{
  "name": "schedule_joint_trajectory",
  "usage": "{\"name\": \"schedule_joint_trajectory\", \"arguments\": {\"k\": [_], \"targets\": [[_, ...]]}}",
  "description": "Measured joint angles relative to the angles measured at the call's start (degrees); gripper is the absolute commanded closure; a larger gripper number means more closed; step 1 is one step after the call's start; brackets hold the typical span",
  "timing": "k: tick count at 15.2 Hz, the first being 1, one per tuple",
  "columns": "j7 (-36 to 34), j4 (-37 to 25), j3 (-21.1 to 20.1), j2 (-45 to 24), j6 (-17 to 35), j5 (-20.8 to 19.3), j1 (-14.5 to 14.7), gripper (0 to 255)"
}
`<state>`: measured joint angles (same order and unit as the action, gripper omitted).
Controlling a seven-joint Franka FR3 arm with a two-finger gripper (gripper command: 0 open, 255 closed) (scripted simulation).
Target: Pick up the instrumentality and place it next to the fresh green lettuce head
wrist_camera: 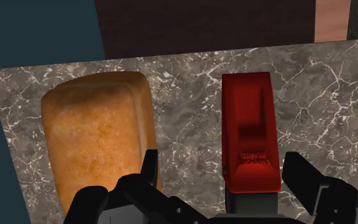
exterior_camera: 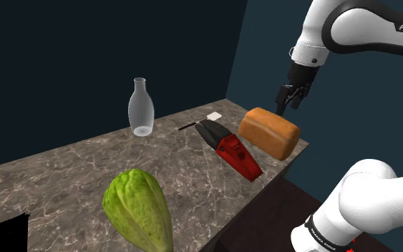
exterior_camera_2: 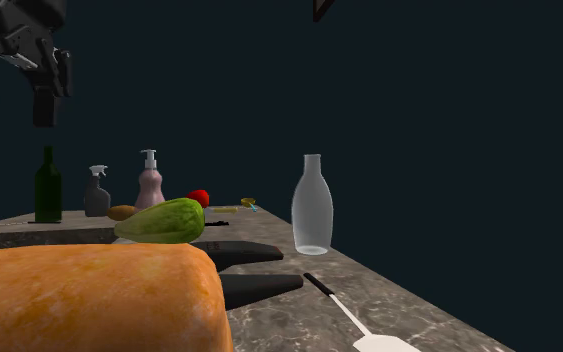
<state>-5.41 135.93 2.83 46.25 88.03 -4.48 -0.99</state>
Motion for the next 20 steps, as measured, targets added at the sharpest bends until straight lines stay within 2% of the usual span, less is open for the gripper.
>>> {"name": "schedule_joint_trajectory", "arguments": {"k": [3,9,15,20], "targets": [[-3.38,-0.02,-1.44,-1.85,1.64,1.28,-0.37,0],[-18.67,-1.97,-6.82,-11.82,9.33,5.63,-2.57,0],[-33.85,-6.69,-10.99,-24.12,16.99,7.8,-4.97,0],[-45.95,-13.45,-12.91,-35.43,21.78,7.71,-6.83,0]]}}
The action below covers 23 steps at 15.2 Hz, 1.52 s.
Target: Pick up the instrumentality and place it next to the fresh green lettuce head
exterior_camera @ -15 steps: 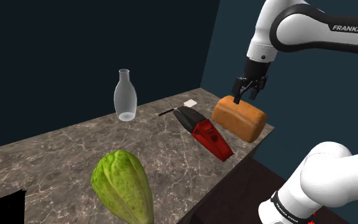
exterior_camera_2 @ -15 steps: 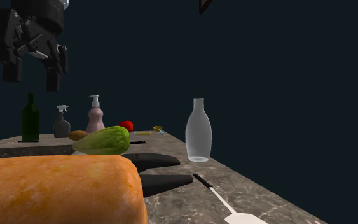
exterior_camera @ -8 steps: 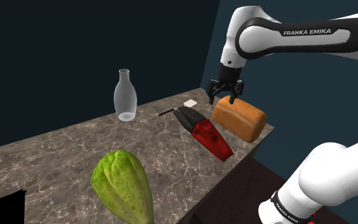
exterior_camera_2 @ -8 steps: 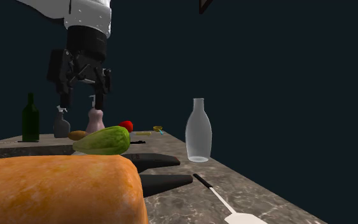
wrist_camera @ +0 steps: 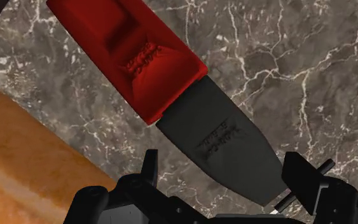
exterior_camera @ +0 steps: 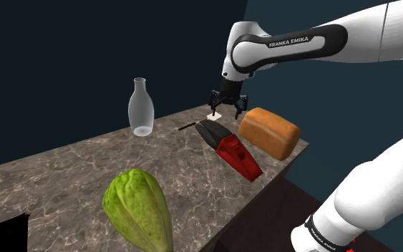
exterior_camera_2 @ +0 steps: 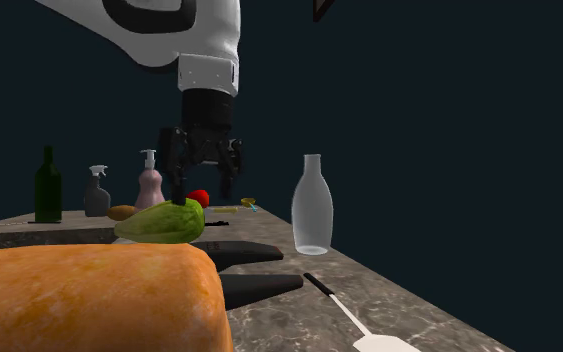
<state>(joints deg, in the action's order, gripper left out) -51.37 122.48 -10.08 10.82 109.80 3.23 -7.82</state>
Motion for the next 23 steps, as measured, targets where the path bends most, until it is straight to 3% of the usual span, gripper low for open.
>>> {"name": "schedule_joint_trajectory", "arguments": {"k": [7,16,18,23], "targets": [[-15.91,-11.54,-0.1,-15.29,4.16,-1.49,-1.27,0],[-32.72,-29.37,3.55,-33.77,5.71,-2.06,-1.8,0],[-35.08,-31.71,4.32,-36.42,6.19,-1.82,-1.96,0],[-35.99,-30.98,4.57,-38.63,9.21,-1.82,-1.82,0]]}}
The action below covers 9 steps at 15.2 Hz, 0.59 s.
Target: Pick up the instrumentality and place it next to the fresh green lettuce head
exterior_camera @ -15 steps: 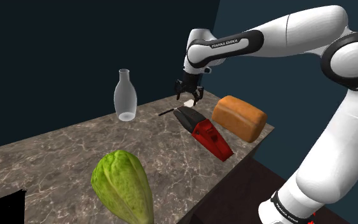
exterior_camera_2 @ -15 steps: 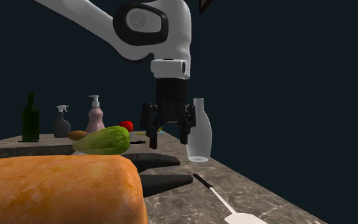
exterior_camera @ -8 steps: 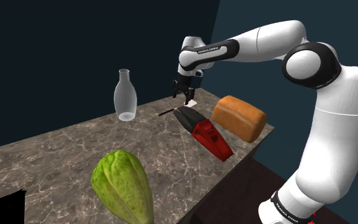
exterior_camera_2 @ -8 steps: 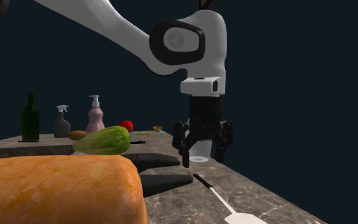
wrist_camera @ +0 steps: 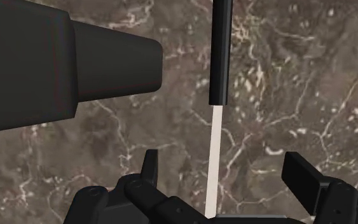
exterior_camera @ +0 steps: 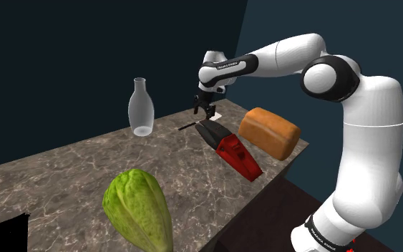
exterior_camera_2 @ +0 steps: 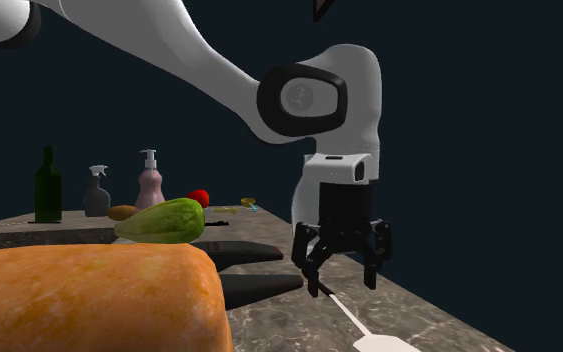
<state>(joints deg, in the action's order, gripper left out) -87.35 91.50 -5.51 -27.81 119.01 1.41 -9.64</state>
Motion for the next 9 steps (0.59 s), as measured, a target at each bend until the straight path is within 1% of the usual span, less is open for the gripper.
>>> {"name": "schedule_joint_trajectory", "arguments": {"k": [3,9], "targets": [[-0.04,0.68,0.01,-0.67,1.35,-0.03,0.07,0],[-0.05,0.81,0.02,-0.78,1.62,-0.04,0.07,0]]}}
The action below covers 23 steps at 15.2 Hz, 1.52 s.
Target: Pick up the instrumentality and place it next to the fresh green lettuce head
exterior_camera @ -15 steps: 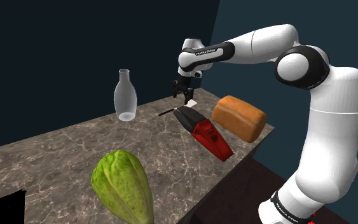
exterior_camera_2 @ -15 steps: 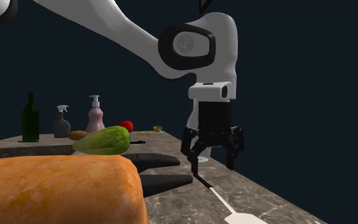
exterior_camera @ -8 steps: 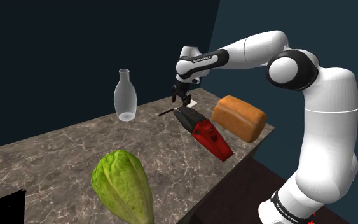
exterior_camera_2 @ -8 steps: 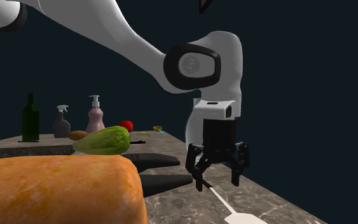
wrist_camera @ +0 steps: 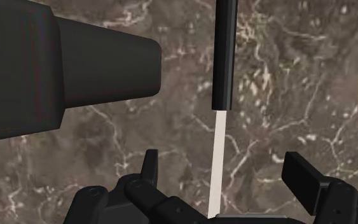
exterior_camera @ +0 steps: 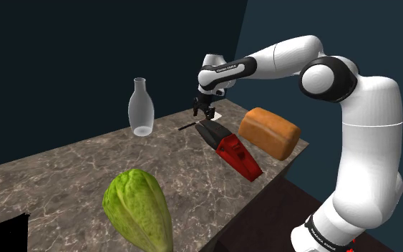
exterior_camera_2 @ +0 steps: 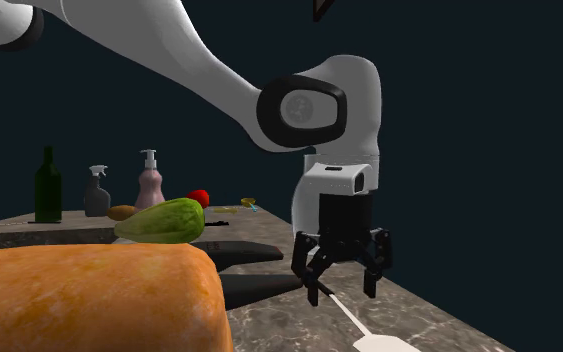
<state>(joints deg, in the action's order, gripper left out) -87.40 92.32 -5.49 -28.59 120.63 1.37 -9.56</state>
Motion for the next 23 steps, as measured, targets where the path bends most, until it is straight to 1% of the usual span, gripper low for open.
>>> {"name": "schedule_joint_trajectory", "arguments": {"k": [1,12,23], "targets": [[0.0,0.0,0.0,0.0,0.0,0.0,0.0,255],[0.02,-0.12,-0.01,0.17,-0.29,0.02,-0.02,255],[-0.24,-3.83,-0.12,3.12,-6.89,0.16,-0.08,255]]}}
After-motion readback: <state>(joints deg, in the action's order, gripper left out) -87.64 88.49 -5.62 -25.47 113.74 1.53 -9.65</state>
